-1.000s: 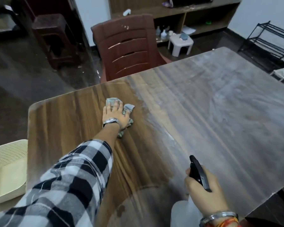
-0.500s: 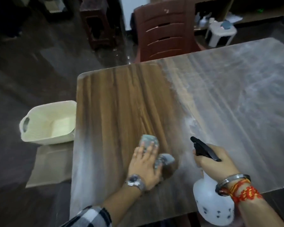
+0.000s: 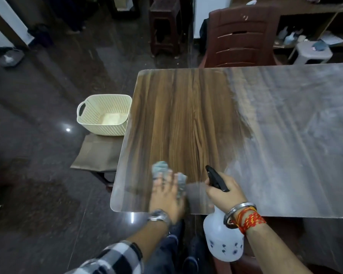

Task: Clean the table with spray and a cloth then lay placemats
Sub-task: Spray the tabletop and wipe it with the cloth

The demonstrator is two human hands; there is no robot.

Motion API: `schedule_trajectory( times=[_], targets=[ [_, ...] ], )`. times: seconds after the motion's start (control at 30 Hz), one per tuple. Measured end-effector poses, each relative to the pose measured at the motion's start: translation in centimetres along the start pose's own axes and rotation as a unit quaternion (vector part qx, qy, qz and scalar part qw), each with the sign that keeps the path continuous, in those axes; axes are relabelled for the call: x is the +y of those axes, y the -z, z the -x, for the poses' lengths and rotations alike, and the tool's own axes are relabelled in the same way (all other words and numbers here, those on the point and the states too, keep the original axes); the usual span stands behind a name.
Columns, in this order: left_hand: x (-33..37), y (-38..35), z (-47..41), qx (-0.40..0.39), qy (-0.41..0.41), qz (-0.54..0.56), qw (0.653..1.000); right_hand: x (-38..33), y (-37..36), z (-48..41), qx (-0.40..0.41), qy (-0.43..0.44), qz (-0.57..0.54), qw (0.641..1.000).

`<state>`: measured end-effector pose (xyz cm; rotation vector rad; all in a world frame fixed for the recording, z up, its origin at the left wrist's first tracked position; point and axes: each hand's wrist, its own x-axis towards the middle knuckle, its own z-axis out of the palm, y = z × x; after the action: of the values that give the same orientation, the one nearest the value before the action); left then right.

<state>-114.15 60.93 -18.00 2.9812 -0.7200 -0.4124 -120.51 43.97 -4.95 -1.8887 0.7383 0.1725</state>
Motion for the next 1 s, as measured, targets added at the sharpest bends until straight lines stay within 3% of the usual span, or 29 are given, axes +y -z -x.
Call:
schedule_trajectory(
  times=[0.07,0.13,0.2,0.27,0.4,0.57,0.67,0.8,0.93,1.0],
  targets=[
    [5.0,-0.5,0.7,-0.052,-0.148,-0.006,0.988,0.9,-0.2,1.2,0.002,0.000,0.014,1.000],
    [6.9,-0.1,0.3,-0.062,-0.202,-0.002,0.977,1.4,0.0,2.0,0.010,-0.005,0.008,1.000],
    [5.2,0.3,-0.3,-0.036,-0.149,0.023,0.988,1.6,0.3,2.6,0.020,-0.011,0.016,1.000],
    [0.8,0.7,0.4,0.016,-0.022,0.046,0.999,1.6,0.3,3.0,0.011,-0.018,0.025,0.999],
    [-10.5,1.1,2.2,0.058,0.195,0.099,0.974,1.3,-1.2,3.8,-0.026,-0.011,0.032,0.999],
    [-11.5,0.7,2.1,0.074,0.279,0.109,0.951,2.0,-3.9,3.9,-0.025,-0.042,-0.010,0.999],
    [-8.0,1.3,1.5,0.052,0.213,0.062,0.974,2.7,-4.3,4.5,0.017,-0.082,-0.042,0.996],
    [-1.0,1.1,0.5,0.044,0.055,0.043,0.997,3.3,-3.2,5.2,0.103,-0.104,-0.040,0.988],
    [7.2,0.1,-0.5,0.025,-0.113,0.052,0.992,4.3,-1.1,4.7,0.179,-0.103,-0.035,0.978],
    [10.0,-0.2,-1.0,0.027,-0.156,0.048,0.986,5.1,0.2,4.3,0.209,-0.110,-0.021,0.971]
  ],
)
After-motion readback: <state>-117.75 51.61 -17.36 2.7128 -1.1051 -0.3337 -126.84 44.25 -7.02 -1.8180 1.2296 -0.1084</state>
